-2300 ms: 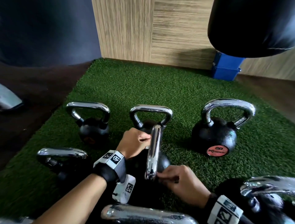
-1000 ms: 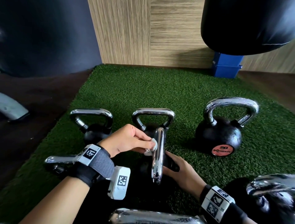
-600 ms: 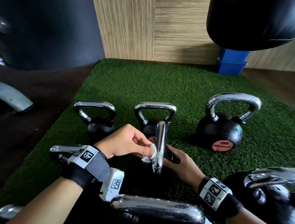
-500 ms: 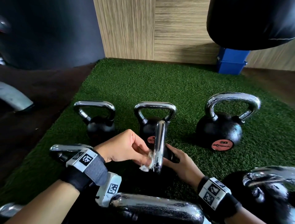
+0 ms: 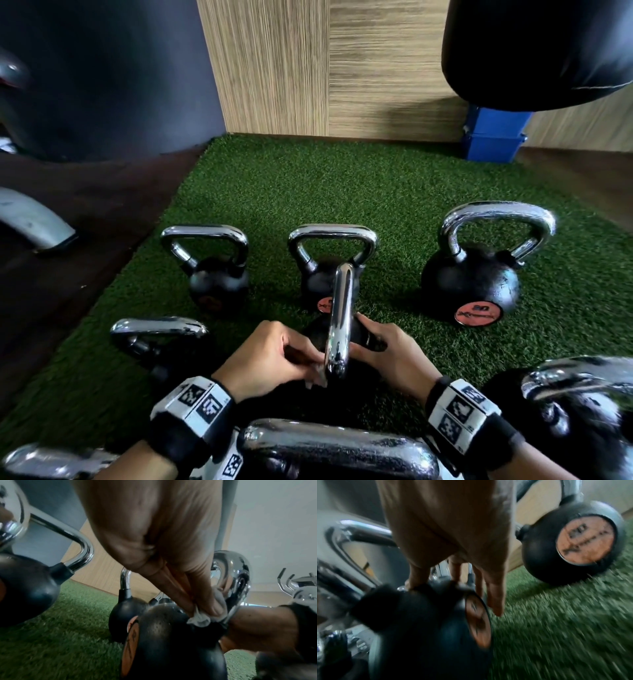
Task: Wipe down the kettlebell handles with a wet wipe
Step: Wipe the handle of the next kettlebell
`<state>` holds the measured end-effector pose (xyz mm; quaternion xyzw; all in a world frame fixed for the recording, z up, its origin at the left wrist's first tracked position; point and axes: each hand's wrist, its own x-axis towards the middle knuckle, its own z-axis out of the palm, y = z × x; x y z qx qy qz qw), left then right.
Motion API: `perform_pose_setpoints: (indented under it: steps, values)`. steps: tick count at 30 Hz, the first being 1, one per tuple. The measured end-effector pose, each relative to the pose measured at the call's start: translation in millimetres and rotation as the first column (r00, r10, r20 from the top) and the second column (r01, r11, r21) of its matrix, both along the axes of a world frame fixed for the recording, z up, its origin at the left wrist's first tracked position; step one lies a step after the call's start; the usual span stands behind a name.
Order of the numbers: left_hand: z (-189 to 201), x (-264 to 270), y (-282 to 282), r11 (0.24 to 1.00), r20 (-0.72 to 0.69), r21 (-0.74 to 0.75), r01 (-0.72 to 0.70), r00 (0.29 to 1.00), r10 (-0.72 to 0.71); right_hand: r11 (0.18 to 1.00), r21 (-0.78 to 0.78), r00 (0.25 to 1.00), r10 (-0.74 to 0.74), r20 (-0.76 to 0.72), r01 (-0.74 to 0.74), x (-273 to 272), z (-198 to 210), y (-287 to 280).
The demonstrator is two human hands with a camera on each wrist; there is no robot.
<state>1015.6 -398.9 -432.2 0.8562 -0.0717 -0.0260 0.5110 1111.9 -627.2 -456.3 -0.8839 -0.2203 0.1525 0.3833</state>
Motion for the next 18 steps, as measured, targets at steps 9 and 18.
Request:
perform_pose_setpoints:
  steps: [9, 18]
  values:
    - [54.5, 37.2, 23.4, 0.975, 0.213, -0.211, -0.074, 0.970, 0.119, 0.943, 0.327, 0.886, -0.100, 0.452, -0.060, -4.3, 97.2, 1.0]
    - [74.2, 51.5, 6.8, 0.907, 0.166, -0.416, -0.064, 0.975, 0.145, 0.814, 0.568, 0.905, -0.146, 0.400, -0.120, -10.3, 95.5, 22.1]
